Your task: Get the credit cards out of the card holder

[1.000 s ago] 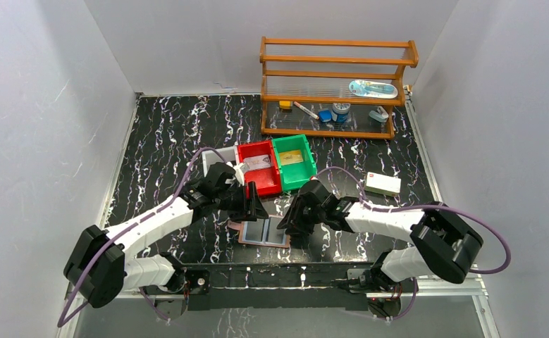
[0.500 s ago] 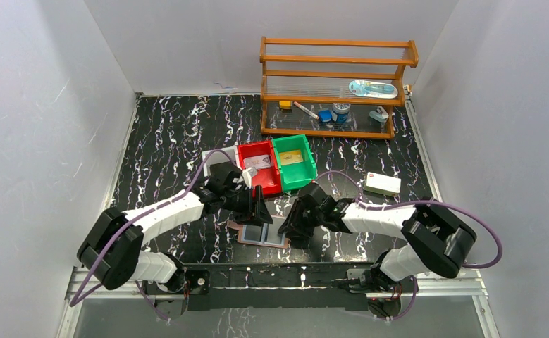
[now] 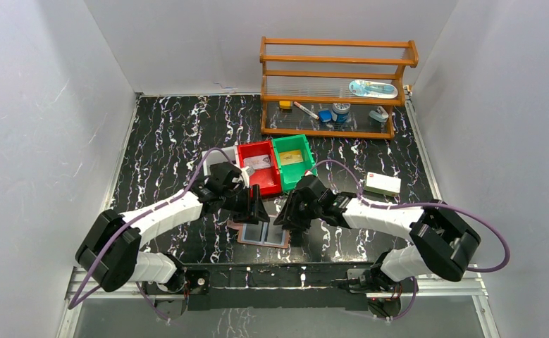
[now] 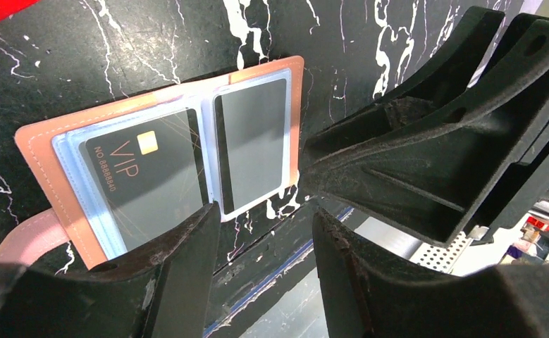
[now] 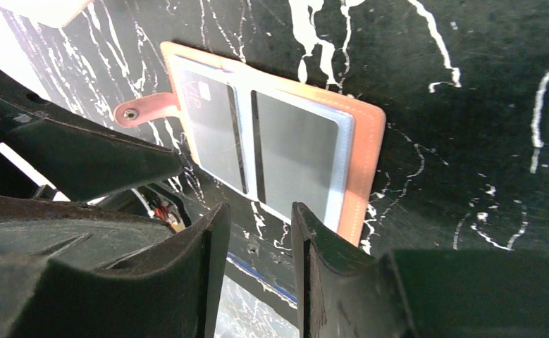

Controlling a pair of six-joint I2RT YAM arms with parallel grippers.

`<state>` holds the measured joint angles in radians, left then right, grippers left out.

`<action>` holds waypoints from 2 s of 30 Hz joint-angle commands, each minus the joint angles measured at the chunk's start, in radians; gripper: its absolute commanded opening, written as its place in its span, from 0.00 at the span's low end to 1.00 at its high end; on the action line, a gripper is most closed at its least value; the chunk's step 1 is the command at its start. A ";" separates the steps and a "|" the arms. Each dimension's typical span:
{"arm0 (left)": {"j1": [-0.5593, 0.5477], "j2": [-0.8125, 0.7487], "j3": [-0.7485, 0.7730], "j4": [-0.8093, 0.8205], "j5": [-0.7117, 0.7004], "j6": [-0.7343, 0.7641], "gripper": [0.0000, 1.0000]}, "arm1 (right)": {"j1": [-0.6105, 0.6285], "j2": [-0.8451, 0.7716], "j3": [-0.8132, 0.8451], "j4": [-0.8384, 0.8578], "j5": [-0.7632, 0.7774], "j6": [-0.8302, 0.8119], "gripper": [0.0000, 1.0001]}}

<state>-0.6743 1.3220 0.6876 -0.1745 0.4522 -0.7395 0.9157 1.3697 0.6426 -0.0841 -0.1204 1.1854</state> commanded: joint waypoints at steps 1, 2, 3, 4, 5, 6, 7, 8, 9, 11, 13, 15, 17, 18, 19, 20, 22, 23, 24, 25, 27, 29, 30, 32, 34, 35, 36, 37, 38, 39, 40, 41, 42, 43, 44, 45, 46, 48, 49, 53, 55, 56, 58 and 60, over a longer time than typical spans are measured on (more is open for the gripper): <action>-0.001 -0.044 0.024 -0.039 -0.017 0.013 0.49 | 0.007 0.027 -0.024 0.091 -0.049 0.026 0.46; -0.001 -0.043 0.023 -0.039 -0.013 0.012 0.50 | 0.006 0.041 -0.028 0.097 -0.056 0.035 0.46; -0.001 -0.042 0.023 -0.035 -0.008 0.014 0.50 | 0.008 0.054 -0.037 0.100 -0.059 0.040 0.46; -0.001 -0.040 0.021 -0.031 -0.004 0.015 0.50 | 0.007 0.065 -0.045 0.101 -0.059 0.045 0.46; -0.001 -0.037 0.020 -0.021 0.007 0.019 0.50 | 0.008 0.073 -0.053 0.103 -0.059 0.051 0.45; -0.001 -0.031 0.019 -0.008 0.034 0.028 0.50 | 0.007 0.078 -0.062 0.105 -0.058 0.058 0.45; -0.001 -0.023 0.021 0.002 0.062 0.038 0.51 | 0.007 0.079 -0.067 0.099 -0.052 0.066 0.44; -0.001 -0.012 0.027 0.003 0.086 0.046 0.51 | 0.007 0.076 -0.071 0.085 -0.039 0.070 0.44; -0.001 -0.002 0.032 0.002 0.103 0.059 0.51 | 0.008 0.071 -0.073 0.066 -0.027 0.071 0.44; -0.001 0.013 0.039 0.000 0.124 0.078 0.51 | 0.007 0.055 -0.077 0.031 0.001 0.069 0.44; -0.002 0.024 0.044 -0.004 0.132 0.087 0.51 | 0.007 0.039 -0.087 0.026 0.013 0.070 0.44; -0.002 0.038 0.046 -0.001 0.150 0.086 0.52 | 0.008 0.030 -0.095 0.028 0.015 0.074 0.44; -0.002 0.065 0.047 0.002 0.170 0.089 0.52 | 0.007 0.033 -0.105 0.031 0.018 0.080 0.44; -0.002 0.083 0.049 0.001 0.176 0.089 0.52 | 0.007 0.037 -0.109 0.036 0.018 0.083 0.44; -0.004 0.095 0.047 0.001 0.178 0.086 0.52 | 0.007 0.040 -0.115 0.043 0.017 0.087 0.44; -0.005 0.102 0.046 0.002 0.177 0.080 0.52 | 0.007 0.046 -0.119 0.051 0.014 0.089 0.44; -0.012 0.111 0.038 0.006 0.165 0.082 0.52 | 0.007 0.055 -0.127 0.061 0.007 0.096 0.44; -0.013 0.116 0.032 0.011 0.151 0.087 0.52 | 0.007 0.060 -0.129 0.061 0.008 0.098 0.44; -0.013 0.121 0.024 0.012 0.129 0.084 0.51 | 0.008 0.061 -0.132 0.061 0.008 0.103 0.44; -0.013 0.125 0.019 0.013 0.111 0.081 0.51 | 0.007 0.061 -0.134 0.061 0.009 0.108 0.43; -0.014 0.129 0.008 0.029 0.103 0.072 0.50 | 0.007 0.055 -0.140 0.064 0.011 0.112 0.43; -0.014 0.128 -0.007 0.059 0.103 0.062 0.49 | 0.006 0.050 -0.142 0.064 0.014 0.113 0.43; -0.015 0.129 -0.014 0.071 0.104 0.060 0.49 | 0.008 0.049 -0.145 0.063 0.016 0.115 0.43; -0.015 0.139 -0.017 0.079 0.110 0.060 0.48 | 0.006 0.047 -0.151 0.068 0.016 0.118 0.43; -0.014 0.155 -0.021 0.094 0.125 0.061 0.47 | 0.008 0.046 -0.155 0.081 0.012 0.120 0.43; -0.014 0.164 -0.024 0.105 0.127 0.063 0.47 | 0.008 0.047 -0.156 0.084 0.010 0.120 0.43; -0.015 0.171 -0.026 0.115 0.126 0.063 0.47 | 0.008 0.048 -0.157 0.089 0.008 0.120 0.43; -0.016 0.179 -0.028 0.121 0.125 0.065 0.46 | 0.008 0.051 -0.157 0.093 0.006 0.120 0.43; -0.016 0.188 -0.028 0.125 0.124 0.069 0.46 | 0.008 0.054 -0.156 0.098 0.002 0.120 0.43; -0.016 0.196 -0.028 0.129 0.124 0.070 0.46 | 0.008 0.057 -0.155 0.101 -0.003 0.119 0.43; -0.016 0.203 -0.030 0.133 0.122 0.070 0.45 | 0.008 0.060 -0.153 0.105 -0.007 0.117 0.43; -0.016 0.210 -0.031 0.135 0.121 0.074 0.45 | 0.007 0.062 -0.152 0.108 -0.009 0.116 0.43; -0.016 0.217 -0.031 0.135 0.114 0.076 0.44 | 0.007 0.066 -0.152 0.110 -0.012 0.115 0.43; -0.015 0.222 -0.034 0.133 0.107 0.078 0.44 | 0.007 0.069 -0.152 0.113 -0.015 0.115 0.43; -0.016 0.225 -0.039 0.132 0.100 0.078 0.43 | 0.008 0.071 -0.152 0.118 -0.017 0.115 0.43; -0.016 0.227 -0.043 0.132 0.095 0.077 0.43 | 0.008 0.073 -0.152 0.122 -0.020 0.115 0.43; -0.016 0.228 -0.048 0.133 0.094 0.077 0.42 | 0.008 0.074 -0.152 0.127 -0.023 0.115 0.43; -0.016 0.229 -0.059 0.136 0.092 0.076 0.40 | 0.007 0.078 -0.152 0.136 -0.029 0.114 0.43; -0.015 0.228 -0.065 0.138 0.092 0.075 0.38 | 0.007 0.080 -0.152 0.141 -0.032 0.114 0.43; -0.017 0.214 -0.097 0.172 0.094 0.049 0.30 | 0.007 0.092 -0.152 0.158 -0.043 0.112 0.43; -0.017 0.208 -0.115 0.219 0.108 0.007 0.24 | 0.007 0.098 -0.151 0.161 -0.048 0.111 0.42; -0.017 0.209 -0.120 0.241 0.118 -0.009 0.18 | 0.007 0.100 -0.150 0.161 -0.048 0.111 0.42; -0.018 0.204 -0.123 0.262 0.127 -0.028 0.12 | 0.007 0.101 -0.147 0.156 -0.048 0.112 0.42; -0.017 0.193 -0.123 0.265 0.125 -0.033 0.11 | 0.007 0.099 -0.142 0.143 -0.044 0.111 0.42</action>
<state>-0.6823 1.5307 0.5869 0.0795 0.5613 -0.7231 0.9165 1.4353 0.5140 0.1055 -0.1963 1.3098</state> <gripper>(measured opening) 0.125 0.424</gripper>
